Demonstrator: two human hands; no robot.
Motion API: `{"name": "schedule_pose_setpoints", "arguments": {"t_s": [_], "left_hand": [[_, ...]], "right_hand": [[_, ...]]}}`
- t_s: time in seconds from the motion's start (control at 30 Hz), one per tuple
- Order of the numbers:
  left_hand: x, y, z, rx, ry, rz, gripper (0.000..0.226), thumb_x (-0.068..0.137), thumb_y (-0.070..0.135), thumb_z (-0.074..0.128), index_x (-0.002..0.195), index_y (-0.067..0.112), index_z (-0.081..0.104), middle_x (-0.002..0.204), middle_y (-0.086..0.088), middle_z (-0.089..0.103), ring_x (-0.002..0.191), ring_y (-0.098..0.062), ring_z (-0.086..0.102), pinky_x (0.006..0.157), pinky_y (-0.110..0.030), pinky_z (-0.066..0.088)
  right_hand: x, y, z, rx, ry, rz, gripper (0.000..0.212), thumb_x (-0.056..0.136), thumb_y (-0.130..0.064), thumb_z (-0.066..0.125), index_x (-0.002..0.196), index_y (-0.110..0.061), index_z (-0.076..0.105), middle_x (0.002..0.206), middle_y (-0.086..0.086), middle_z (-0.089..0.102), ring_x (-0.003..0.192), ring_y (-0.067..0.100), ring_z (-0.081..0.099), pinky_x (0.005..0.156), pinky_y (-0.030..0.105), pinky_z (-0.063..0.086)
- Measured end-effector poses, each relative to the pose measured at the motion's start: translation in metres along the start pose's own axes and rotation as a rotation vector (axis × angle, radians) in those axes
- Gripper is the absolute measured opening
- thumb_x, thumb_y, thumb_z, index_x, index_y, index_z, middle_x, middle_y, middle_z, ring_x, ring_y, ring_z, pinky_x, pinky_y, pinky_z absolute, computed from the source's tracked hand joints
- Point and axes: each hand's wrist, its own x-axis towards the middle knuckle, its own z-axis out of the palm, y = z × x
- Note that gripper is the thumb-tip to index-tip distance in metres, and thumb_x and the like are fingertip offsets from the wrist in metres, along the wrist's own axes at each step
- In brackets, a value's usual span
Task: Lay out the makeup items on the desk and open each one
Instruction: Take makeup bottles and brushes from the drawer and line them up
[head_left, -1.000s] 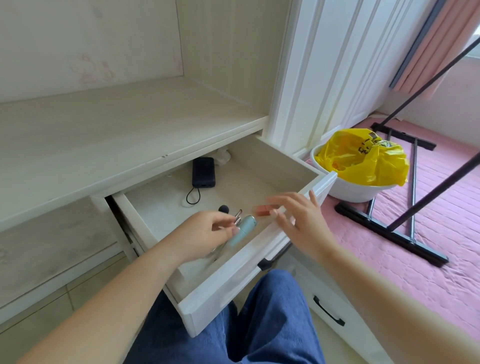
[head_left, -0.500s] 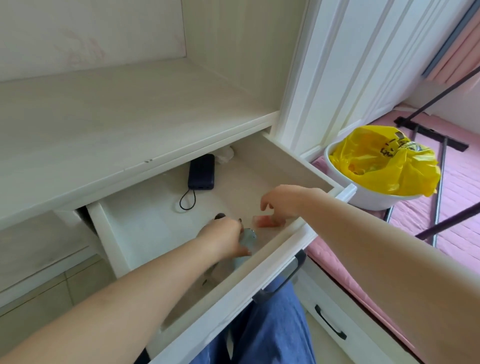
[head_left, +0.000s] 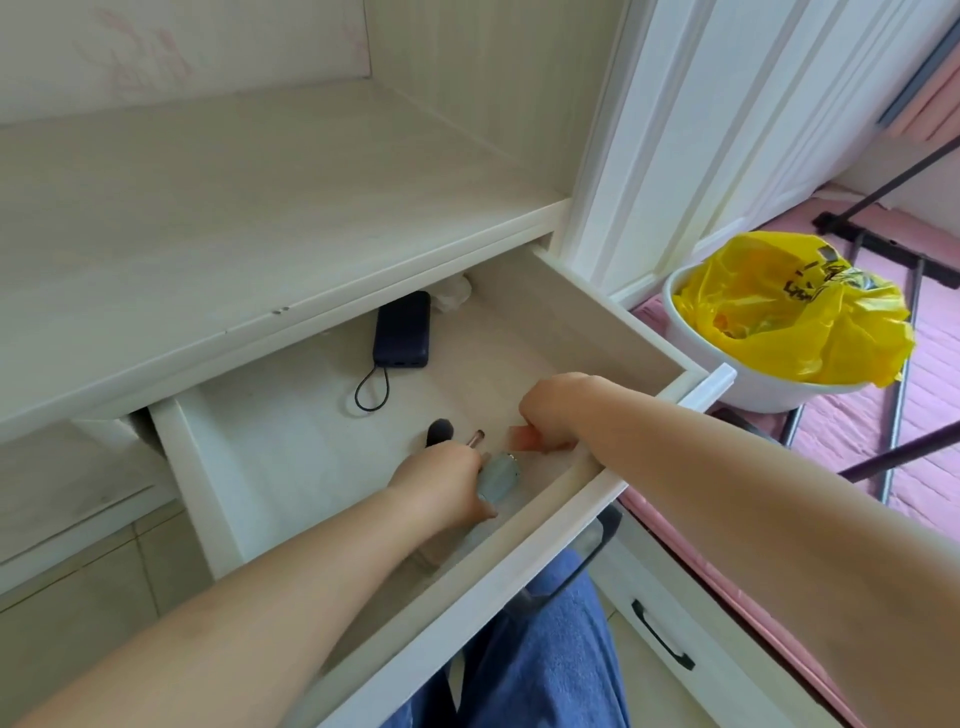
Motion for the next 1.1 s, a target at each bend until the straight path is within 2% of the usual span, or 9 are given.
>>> {"name": "schedule_pose_setpoints", "arguments": {"t_s": [0.07, 0.17, 0.23, 0.4, 0.53, 0.6, 0.7, 0.9, 1.1], "left_hand": [[-0.001, -0.006, -0.002, -0.051, 0.010, -0.027, 0.025, 0.078, 0.040, 0.064, 0.072, 0.021, 0.048, 0.066, 0.006, 0.046, 0.069, -0.018, 0.050, 0.056, -0.026, 0.037], [-0.002, -0.014, -0.009, -0.180, 0.040, -0.056, 0.024, 0.075, 0.037, 0.067, 0.073, 0.017, 0.055, 0.071, 0.002, 0.050, 0.072, -0.020, 0.054, 0.056, -0.026, 0.035], [-0.006, -0.020, -0.018, -0.265, 0.068, -0.063, 0.022, 0.075, 0.035, 0.068, 0.074, 0.016, 0.057, 0.070, 0.002, 0.051, 0.070, -0.019, 0.054, 0.055, -0.026, 0.036], [-0.032, -0.036, -0.047, -0.537, 0.215, -0.023, 0.029, 0.075, 0.034, 0.072, 0.100, 0.020, 0.066, 0.093, 0.006, 0.068, 0.084, -0.013, 0.065, 0.076, -0.031, 0.052], [-0.070, -0.053, -0.087, -0.660, 0.434, 0.061, 0.029, 0.074, 0.035, 0.075, 0.100, 0.030, 0.062, 0.092, 0.020, 0.064, 0.083, 0.004, 0.061, 0.070, -0.015, 0.047], [-0.094, -0.066, -0.110, -0.760, 0.522, 0.077, 0.029, 0.075, 0.032, 0.075, 0.099, 0.033, 0.059, 0.096, 0.019, 0.065, 0.087, 0.007, 0.061, 0.075, -0.018, 0.051], [-0.132, -0.092, -0.141, -0.900, 0.655, 0.055, 0.036, 0.075, 0.026, 0.076, 0.108, 0.023, 0.061, 0.103, 0.007, 0.069, 0.095, -0.008, 0.067, 0.083, -0.033, 0.056], [-0.205, -0.169, -0.192, -0.943, 0.951, -0.040, 0.037, 0.076, 0.021, 0.076, 0.108, 0.024, 0.058, 0.100, 0.004, 0.070, 0.090, -0.008, 0.068, 0.079, -0.031, 0.058], [-0.261, -0.271, -0.228, -0.838, 1.189, -0.210, 0.032, 0.074, 0.020, 0.077, 0.096, 0.031, 0.057, 0.096, 0.008, 0.068, 0.088, -0.010, 0.068, 0.083, -0.037, 0.055]], "right_hand": [[-0.001, -0.002, 0.000, 0.008, 0.024, -0.022, 0.017, 0.088, -0.022, 0.048, 0.087, -0.011, 0.061, 0.079, 0.000, 0.054, 0.077, 0.025, 0.052, 0.067, 0.030, 0.042], [-0.006, 0.001, -0.002, 0.098, 0.096, -0.035, 0.024, 0.084, -0.018, 0.048, 0.098, -0.005, 0.064, 0.097, 0.009, 0.065, 0.081, 0.027, 0.056, 0.065, 0.030, 0.040], [-0.011, 0.004, -0.004, 0.207, 0.164, -0.037, 0.026, 0.081, -0.017, 0.052, 0.103, -0.007, 0.062, 0.099, 0.010, 0.066, 0.081, 0.027, 0.058, 0.063, 0.029, 0.041], [-0.039, 0.010, -0.026, 0.517, 0.346, -0.087, 0.019, 0.073, -0.022, 0.060, 0.091, -0.021, 0.060, 0.086, -0.002, 0.064, 0.075, 0.018, 0.059, 0.056, 0.026, 0.044], [-0.074, 0.006, -0.061, 0.781, 0.514, -0.194, 0.014, 0.075, -0.036, 0.063, 0.088, -0.035, 0.059, 0.088, -0.016, 0.065, 0.079, 0.007, 0.062, 0.065, 0.024, 0.051], [-0.088, -0.005, -0.087, 0.891, 0.581, -0.272, 0.010, 0.081, -0.036, 0.061, 0.090, -0.033, 0.059, 0.087, -0.014, 0.068, 0.082, 0.008, 0.066, 0.068, 0.026, 0.056], [-0.103, -0.033, -0.133, 1.065, 0.652, -0.402, 0.005, 0.087, -0.026, 0.061, 0.087, -0.030, 0.059, 0.089, -0.007, 0.067, 0.088, 0.014, 0.066, 0.069, 0.028, 0.058], [-0.111, -0.115, -0.222, 1.265, 0.667, -0.607, 0.012, 0.091, -0.015, 0.057, 0.103, -0.015, 0.059, 0.102, 0.009, 0.068, 0.097, 0.018, 0.066, 0.078, 0.035, 0.058], [-0.089, -0.207, -0.293, 1.324, 0.635, -0.714, 0.011, 0.092, -0.020, 0.055, 0.102, -0.018, 0.059, 0.099, 0.004, 0.069, 0.096, 0.011, 0.066, 0.075, 0.030, 0.056]]}}
